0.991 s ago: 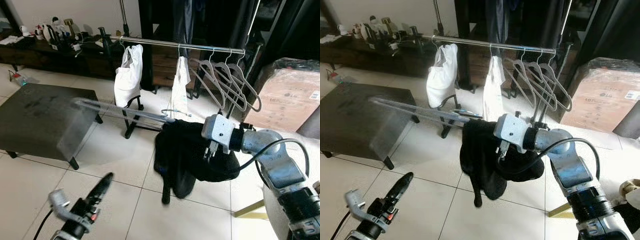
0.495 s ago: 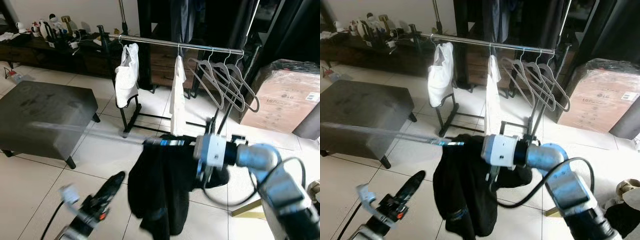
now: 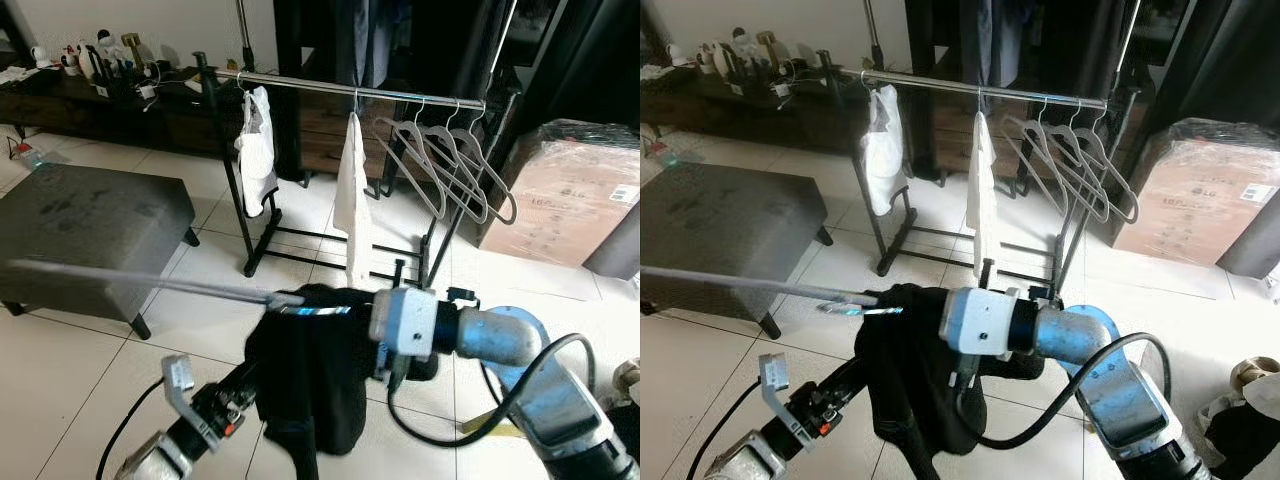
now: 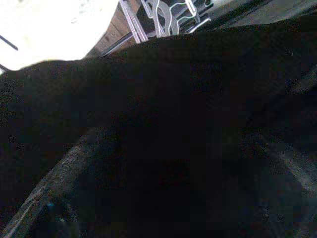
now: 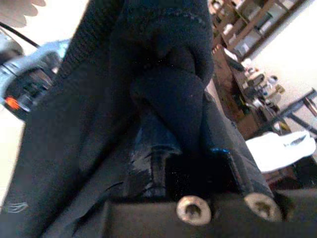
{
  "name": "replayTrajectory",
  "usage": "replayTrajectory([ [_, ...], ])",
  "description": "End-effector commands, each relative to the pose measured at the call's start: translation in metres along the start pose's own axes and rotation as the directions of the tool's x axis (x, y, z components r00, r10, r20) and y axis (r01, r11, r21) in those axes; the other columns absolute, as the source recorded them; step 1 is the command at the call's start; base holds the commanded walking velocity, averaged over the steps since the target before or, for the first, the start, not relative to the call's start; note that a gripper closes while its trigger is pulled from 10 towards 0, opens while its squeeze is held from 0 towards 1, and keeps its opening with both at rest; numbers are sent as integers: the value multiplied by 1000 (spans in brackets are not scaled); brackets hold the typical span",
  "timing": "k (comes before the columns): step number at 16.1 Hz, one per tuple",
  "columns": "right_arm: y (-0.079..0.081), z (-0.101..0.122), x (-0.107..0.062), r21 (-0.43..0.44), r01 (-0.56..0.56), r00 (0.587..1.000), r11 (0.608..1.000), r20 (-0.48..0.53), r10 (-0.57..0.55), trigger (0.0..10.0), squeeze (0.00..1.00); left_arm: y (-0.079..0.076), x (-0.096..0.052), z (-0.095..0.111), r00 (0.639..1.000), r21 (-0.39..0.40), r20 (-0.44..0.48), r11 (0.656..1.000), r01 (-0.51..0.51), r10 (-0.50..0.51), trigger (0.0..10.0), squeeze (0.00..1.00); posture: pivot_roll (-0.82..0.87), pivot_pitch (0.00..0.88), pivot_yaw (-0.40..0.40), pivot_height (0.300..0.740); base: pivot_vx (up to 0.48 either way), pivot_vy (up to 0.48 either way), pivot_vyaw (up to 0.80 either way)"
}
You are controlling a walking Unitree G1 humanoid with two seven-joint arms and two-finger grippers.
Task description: Hang hanger
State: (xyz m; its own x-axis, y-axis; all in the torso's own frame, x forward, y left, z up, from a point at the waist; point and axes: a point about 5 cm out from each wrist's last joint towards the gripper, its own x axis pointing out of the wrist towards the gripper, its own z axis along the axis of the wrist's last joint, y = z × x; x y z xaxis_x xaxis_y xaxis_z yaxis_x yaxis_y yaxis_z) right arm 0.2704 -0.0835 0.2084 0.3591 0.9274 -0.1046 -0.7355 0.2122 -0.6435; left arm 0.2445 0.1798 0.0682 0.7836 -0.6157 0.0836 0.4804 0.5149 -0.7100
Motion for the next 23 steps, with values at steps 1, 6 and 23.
replayTrajectory([
  [1, 1, 11, 1, -25, 13, 999, 1000, 39, -12, 0, 0, 2, 1, -4, 1000, 2, -15, 1000, -21, 21, 10000, 306, -125, 132, -9, 740, 0, 0, 0],
  [6, 21, 12, 6, -10, -34, 999, 999, 39, 34, 0, 0, -12, 21, 8, 997, 47, -26, 996, 72, -71, 10000, 310, -124, 136, -2, 740, 0, 0, 0],
  [23, 13, -7, -3, -108, -44, 994, 993, -105, 33, 0, 0, 58, -1, 26, 732, 290, 56, 691, -662, 679, 10000, 0, -111, 138, 11, 740, 0, 0, 0],
])
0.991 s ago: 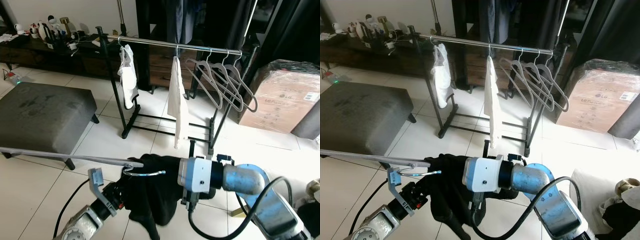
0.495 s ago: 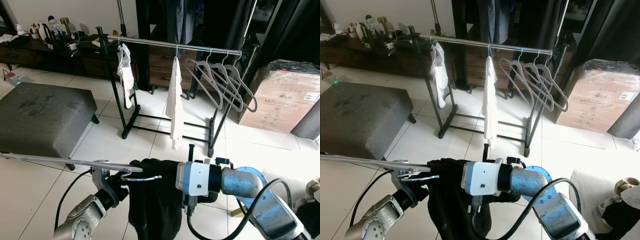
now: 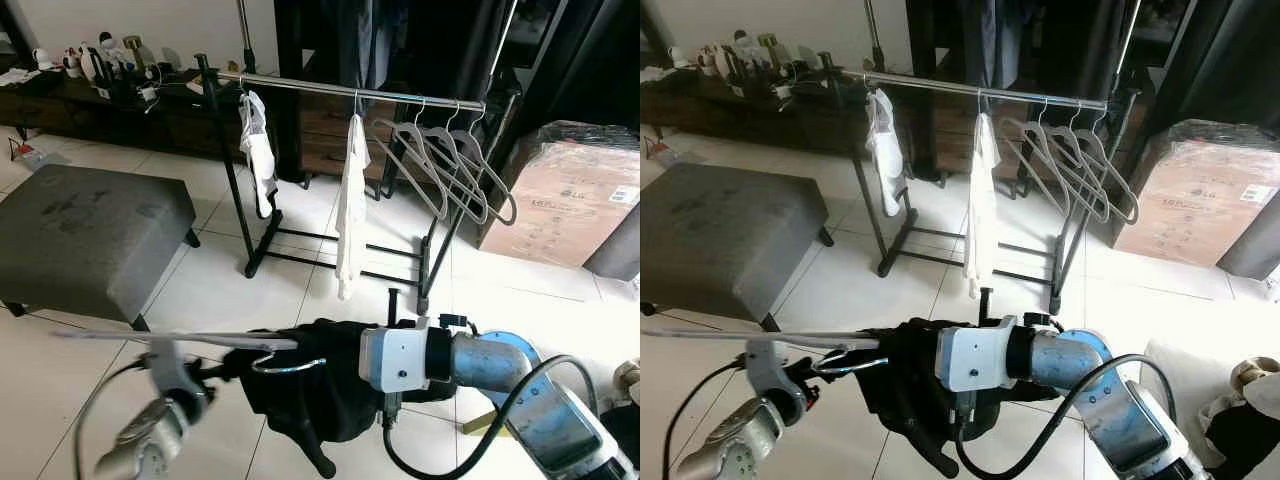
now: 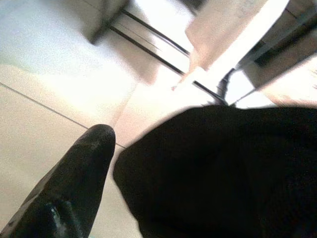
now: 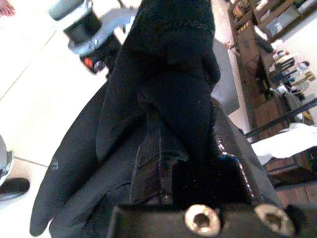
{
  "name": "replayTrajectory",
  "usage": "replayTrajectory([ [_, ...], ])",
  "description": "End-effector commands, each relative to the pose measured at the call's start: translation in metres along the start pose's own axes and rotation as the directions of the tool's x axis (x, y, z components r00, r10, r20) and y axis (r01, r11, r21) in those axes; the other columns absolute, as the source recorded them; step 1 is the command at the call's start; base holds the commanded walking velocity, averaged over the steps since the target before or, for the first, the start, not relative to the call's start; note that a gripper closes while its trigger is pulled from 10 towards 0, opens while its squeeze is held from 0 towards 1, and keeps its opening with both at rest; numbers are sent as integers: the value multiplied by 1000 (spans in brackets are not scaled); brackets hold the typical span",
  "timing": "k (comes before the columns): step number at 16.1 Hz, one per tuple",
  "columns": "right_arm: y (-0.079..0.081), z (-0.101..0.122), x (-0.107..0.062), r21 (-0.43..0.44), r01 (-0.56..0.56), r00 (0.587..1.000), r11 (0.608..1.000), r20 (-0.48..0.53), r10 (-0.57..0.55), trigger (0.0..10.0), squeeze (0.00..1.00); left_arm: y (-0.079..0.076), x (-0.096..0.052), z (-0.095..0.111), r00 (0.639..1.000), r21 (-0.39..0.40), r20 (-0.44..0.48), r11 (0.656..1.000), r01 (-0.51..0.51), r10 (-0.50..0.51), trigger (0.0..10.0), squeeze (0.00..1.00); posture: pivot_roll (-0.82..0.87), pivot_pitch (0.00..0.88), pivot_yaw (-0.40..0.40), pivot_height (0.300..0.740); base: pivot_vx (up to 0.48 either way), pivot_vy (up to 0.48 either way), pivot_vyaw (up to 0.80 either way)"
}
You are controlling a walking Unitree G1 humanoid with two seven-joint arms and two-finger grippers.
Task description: Hang hanger
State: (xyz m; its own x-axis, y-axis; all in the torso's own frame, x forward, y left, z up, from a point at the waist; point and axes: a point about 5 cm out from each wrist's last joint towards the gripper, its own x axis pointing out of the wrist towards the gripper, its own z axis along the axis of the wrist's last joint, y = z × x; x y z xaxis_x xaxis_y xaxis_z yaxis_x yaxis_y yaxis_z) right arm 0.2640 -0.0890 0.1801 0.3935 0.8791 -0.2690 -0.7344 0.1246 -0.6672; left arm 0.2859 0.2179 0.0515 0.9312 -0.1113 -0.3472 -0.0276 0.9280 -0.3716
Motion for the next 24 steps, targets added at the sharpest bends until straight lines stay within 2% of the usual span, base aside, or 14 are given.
replayTrajectory([
  [1, -10, 12, -2, -62, 43, 998, 997, 48, -40, 0, 0, 11, -3, -2, 998, 30, -7, 998, -63, 63, 10000, 0, -110, 138, 12, 740, 0, 0, 0],
  [3, -11, 1, -7, -139, 25, 999, 990, -31, -30, 0, 0, 13, -4, 9, 994, 57, 46, 993, -103, 100, 10000, 0, -110, 138, 13, 740, 0, 0, 0],
  [4, -16, -9, -14, -160, 40, 995, 986, -85, -55, 0, 0, 23, -6, 15, 982, 50, 78, 983, -175, 171, 10000, 0, -108, 138, 14, 740, 0, 0, 0],
  [6, -22, -22, -22, -173, 49, 986, 984, -147, -75, 0, 0, 33, -10, 19, 967, 50, 108, 971, -235, 229, 10000, 0, -106, 139, 13, 740, 0, 0, 0],
  [7, -27, -42, -34, -203, 45, 961, 978, -257, -97, 0, 0, 39, -14, 22, 958, 51, 128, 963, -266, 258, 10000, 0, -103, 139, 13, 740, 0, 0, 0],
  [8, -29, -50, -39, -208, 50, 948, 977, -298, -112, 0, 0, 40, -15, 22, 957, 53, 127, 962, -268, 260, 10000, 0, -102, 140, 14, 740, 0, 0, 0],
  [11, -37, -68, -58, -127, 126, 934, 984, -320, -160, 0, 0, 41, -17, 21, 955, 65, 130, 959, -276, 266, 10000, 0, -98, 140, 15, 740, 0, 0, 0],
  [14, -39, -81, -76, -94, 133, 926, 987, -343, -157, 0, 0, 51, -19, 21, 938, 59, 129, 942, -332, 322, 10000, 0, -100, 140, 17, 740, 0, 0, 0],
  [16, -37, -93, -90, -139, 88, 903, 986, -407, -138, 0, 0, 53, -20, 24, 935, 68, 134, 938, -340, 329, 10000, 0, -100, 141, 18, 740, 0, 0, 0],
  [19, -33, -100, -99, -181, 13, 882, 983, -462, -97, 0, 0, 56, -21, 25, 930, 91, 131, 930, -357, 345, 10000, 0, -101, 143, 21, 740, 0, 0, 0],
  [20, -33, -103, -101, -202, -17, 866, 979, -492, -86, 0, 0, 56, -21, 26, 930, 103, 133, 929, -357, 342, 10000, 0, -101, 143, 21, 740, 0, 0, 0],
  [21, -30, -111, -105, -240, -86, 819, 967, -570, -69, 0, 0, 55, -20, 27, 932, 115, 133, 928, -353, 338, 10000, 0, -100, 144, 21, 740, 0, 0, 0],
  [22, -30, -114, -107, -253, -107, 805, 962, -590, -65, 0, 0, 55, -20, 27, 932, 113, 134, 929, -352, 337, 10000, 0, -99, 145, 22, 740, 0, 0, 0],
  [24, -30, -122, -109, -255, -130, 747, 958, -661, -75, 0, 0, 53, -19, 29, 937, 154, 136, 927, -342, 323, 10000, 0, -96, 147, 23, 740, 0, 0, 0],
])
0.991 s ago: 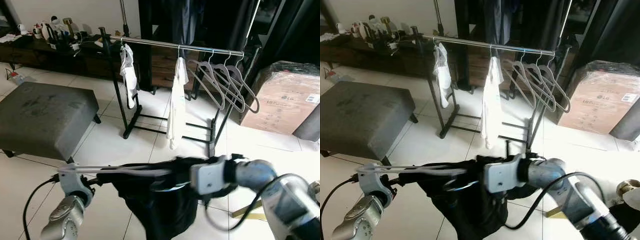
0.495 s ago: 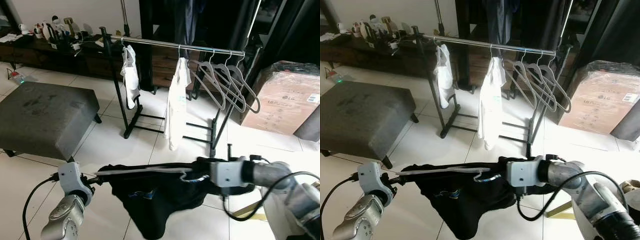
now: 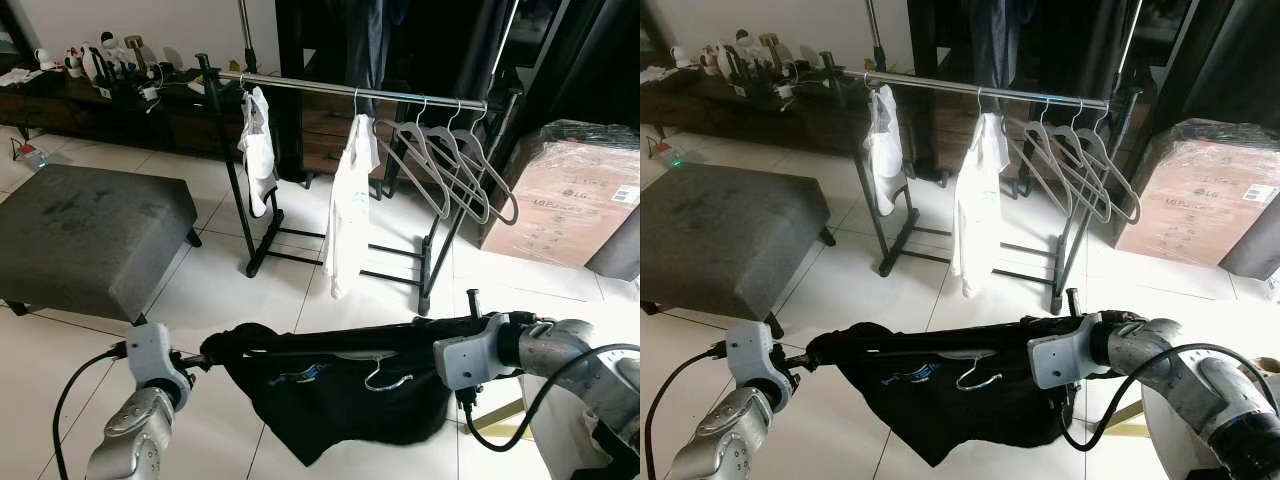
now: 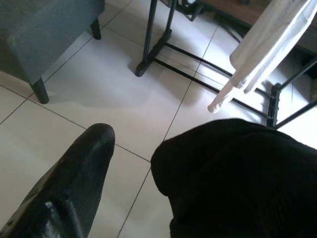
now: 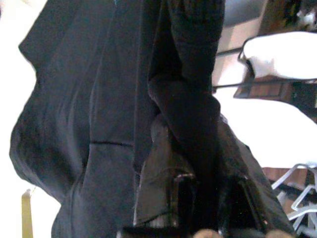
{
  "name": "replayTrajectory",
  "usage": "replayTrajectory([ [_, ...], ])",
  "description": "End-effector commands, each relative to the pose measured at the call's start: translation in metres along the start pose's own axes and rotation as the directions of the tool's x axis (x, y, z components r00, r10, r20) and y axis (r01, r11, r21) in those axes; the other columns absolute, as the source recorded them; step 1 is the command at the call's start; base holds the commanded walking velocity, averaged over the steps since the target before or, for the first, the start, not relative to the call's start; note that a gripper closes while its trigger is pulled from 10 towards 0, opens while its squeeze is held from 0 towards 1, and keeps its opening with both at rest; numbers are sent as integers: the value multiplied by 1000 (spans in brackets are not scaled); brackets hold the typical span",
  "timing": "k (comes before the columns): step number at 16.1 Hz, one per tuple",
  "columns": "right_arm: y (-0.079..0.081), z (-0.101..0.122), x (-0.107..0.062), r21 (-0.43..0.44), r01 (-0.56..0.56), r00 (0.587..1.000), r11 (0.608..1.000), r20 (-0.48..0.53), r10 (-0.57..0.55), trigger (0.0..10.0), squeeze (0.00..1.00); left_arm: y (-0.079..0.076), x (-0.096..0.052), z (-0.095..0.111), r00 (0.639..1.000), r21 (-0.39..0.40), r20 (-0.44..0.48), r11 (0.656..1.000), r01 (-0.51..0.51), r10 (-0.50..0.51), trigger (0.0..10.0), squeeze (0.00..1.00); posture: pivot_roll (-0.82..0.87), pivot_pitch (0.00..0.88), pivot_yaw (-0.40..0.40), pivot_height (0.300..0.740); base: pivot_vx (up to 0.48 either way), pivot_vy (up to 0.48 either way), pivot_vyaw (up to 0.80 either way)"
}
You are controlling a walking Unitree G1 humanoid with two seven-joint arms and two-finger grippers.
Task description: Hang hanger
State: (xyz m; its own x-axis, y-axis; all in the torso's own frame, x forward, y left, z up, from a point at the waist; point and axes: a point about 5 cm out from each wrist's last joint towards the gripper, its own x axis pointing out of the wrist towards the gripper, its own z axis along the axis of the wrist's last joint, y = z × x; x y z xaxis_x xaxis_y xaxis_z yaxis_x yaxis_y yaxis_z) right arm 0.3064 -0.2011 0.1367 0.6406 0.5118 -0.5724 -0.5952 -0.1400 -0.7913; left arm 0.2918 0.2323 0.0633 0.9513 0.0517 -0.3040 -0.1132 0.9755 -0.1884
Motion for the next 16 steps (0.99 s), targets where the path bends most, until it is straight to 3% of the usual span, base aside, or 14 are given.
replayTrajectory([
  [1, -1, -38, -18, 47, -8, 972, 999, -236, 19, 0, 0, 42, -11, 9, 987, 61, 12, 985, -160, 160, 10000, 0, -94, 148, 23, 740, 0, 0, 0],
  [5, 8, -28, 2, 172, 24, 966, 985, -257, 22, 0, 0, 13, -5, 26, 998, 66, 60, 998, -2, -2, 10000, 0, -89, 149, 19, 740, 0, 0, 0],
  [8, 17, -13, 20, 345, 65, 976, 937, -217, 13, 0, 0, -13, -3, 41, 989, 112, 84, 988, 109, -118, 10000, 0, -87, 148, 17, 740, 0, 0, 0],
  [9, 27, 0, 27, 430, 4, 985, 903, -157, 70, 0, 0, -34, -4, 52, 969, 140, 97, 967, 215, -229, 10000, 0, -89, 150, 15, 740, 0, 0, 0],
  [10, 29, 2, 28, 430, -9, 984, 903, -155, 84, 0, 0, -36, -4, 54, 965, 145, 97, 962, 230, -245, 10000, 0, -89, 150, 15, 740, 0, 0, 0],
  [11, 39, 1, 31, 426, -46, 973, 903, -184, 137, 0, 0, -50, -6, 57, 946, 184, 69, 936, 301, -318, 10000, 0, -88, 151, 12, 740, 0, 0, 0],
  [12, 45, 1, 35, 485, -32, 969, 874, -197, 145, 0, 0, -65, -8, 57, 920, 209, 27, 903, 376, -390, 10000, 0, -89, 153, 14, 740, 0, 0, 0],
  [14, 47, 17, 44, 657, -29, 989, 753, -89, 115, 0, 0, -87, -16, 55, 859, 260, -49, 824, 504, -510, 10000, 0, -85, 157, 15, 740, 0, 0, 0],
  [16, 45, 27, 46, 727, -52, 995, 685, -17, 93, 0, 0, -94, -23, 50, 814, 296, -135, 761, 578, -566, 10000, 0, -85, 159, 15, 740, 0, 0, 0],
])
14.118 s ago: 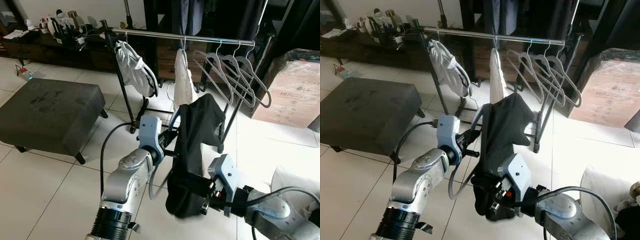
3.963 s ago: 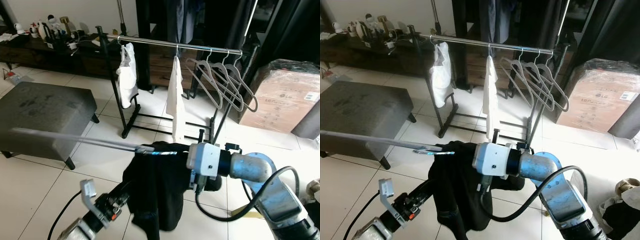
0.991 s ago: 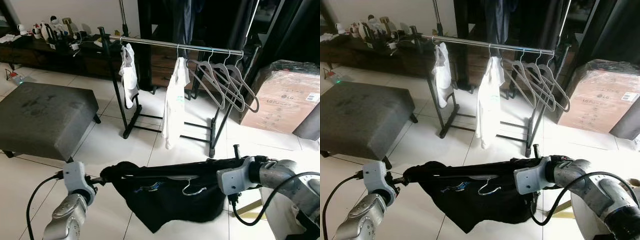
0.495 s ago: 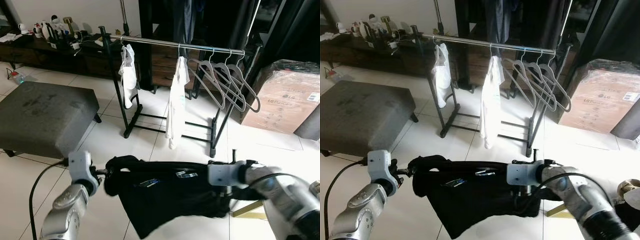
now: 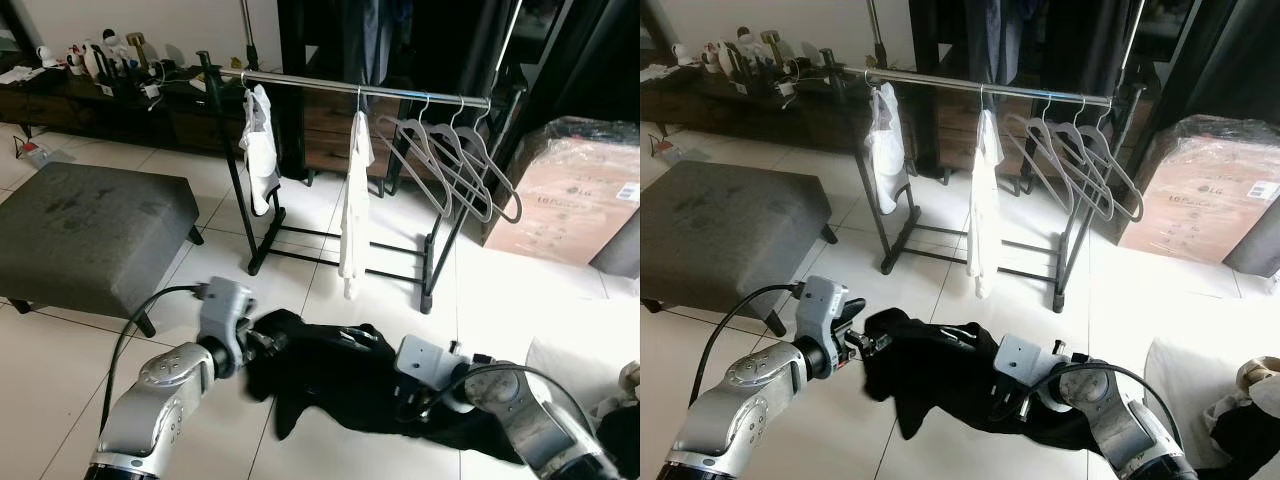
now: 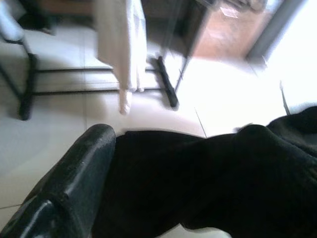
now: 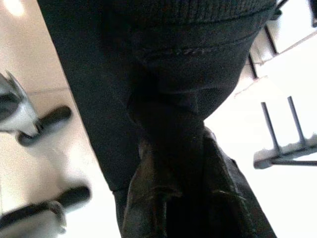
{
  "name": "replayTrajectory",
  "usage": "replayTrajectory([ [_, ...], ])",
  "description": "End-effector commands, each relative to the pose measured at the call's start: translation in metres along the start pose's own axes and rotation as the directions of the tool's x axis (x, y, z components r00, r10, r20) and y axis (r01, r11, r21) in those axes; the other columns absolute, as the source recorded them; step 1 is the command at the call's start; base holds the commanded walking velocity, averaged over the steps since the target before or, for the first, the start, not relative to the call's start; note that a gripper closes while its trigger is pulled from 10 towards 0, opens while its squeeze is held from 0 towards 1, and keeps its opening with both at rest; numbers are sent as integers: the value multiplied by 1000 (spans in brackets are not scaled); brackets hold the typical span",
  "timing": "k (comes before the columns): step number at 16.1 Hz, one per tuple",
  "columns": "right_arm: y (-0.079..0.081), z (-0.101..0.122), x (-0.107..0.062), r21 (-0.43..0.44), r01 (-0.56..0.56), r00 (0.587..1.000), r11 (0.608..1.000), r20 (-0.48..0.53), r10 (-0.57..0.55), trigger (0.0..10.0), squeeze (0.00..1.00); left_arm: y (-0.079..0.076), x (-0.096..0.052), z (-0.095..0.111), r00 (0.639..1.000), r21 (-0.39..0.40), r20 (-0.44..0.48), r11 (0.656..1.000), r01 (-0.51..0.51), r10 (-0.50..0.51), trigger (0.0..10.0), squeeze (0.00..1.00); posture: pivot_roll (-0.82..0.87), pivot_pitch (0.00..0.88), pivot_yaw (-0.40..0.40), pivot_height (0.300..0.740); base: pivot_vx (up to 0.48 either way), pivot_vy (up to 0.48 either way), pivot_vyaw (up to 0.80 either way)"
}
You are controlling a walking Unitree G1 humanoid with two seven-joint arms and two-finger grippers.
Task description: Hang hanger
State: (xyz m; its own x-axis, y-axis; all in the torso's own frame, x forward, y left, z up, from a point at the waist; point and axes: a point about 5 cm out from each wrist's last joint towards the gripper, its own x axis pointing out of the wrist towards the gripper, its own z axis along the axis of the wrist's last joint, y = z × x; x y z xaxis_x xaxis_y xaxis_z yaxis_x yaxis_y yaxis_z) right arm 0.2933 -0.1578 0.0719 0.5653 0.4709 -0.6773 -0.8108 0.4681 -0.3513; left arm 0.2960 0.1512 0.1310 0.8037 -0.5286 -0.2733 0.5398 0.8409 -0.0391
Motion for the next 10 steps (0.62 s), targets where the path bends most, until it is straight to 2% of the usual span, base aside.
replayTrajectory([
  [1, -5, 6, -6, 34, 13, 999, 999, 41, -15, 0, 0, -6, -2, 0, 998, 51, -40, 997, 52, -50, 10000, 0, -87, 160, 16, 740, 0, 0, 0],
  [3, 0, 7, -6, 38, -1, 999, 999, 34, 0, 0, 0, -16, -7, -11, 980, 113, -149, 982, 152, -135, 10000, 0, -86, 158, 18, 740, 0, 0, 0],
  [4, -5, 6, -7, 71, 36, 999, 997, 25, -38, 0, 0, -16, -11, -15, 972, 171, -205, 974, 151, -115, 10000, 0, -85, 159, 19, 740, 0, 0, 0],
  [5, -10, 5, -8, 97, 70, 997, 993, 18, -72, 0, 0, -11, -12, -15, 977, 183, -205, 979, 94, -55, 10000, 0, -86, 159, 19, 740, 0, 0, 0],
  [6, -15, 4, -11, 130, 89, 996, 988, 21, -92, 0, 0, -1, -12, -9, 986, 136, -165, 991, 5, 17, 10000, 0, -84, 159, 19, 740, 0, 0, 0],
  [9, -18, 4, -16, 149, 78, 996, 986, 33, -84, 0, 0, 25, -15, 4, 971, 177, -92, 963, -202, 221, 10000, 0, -80, 154, 17, 740, 0, 0, 0],
  [10, -19, 4, -17, 152, 81, 996, 985, 32, -87, 0, 0, 28, -16, 7, 967, 173, -82, 959, -224, 241, 10000, 0, -83, 153, 19, 740, 0, 0, 0],
])
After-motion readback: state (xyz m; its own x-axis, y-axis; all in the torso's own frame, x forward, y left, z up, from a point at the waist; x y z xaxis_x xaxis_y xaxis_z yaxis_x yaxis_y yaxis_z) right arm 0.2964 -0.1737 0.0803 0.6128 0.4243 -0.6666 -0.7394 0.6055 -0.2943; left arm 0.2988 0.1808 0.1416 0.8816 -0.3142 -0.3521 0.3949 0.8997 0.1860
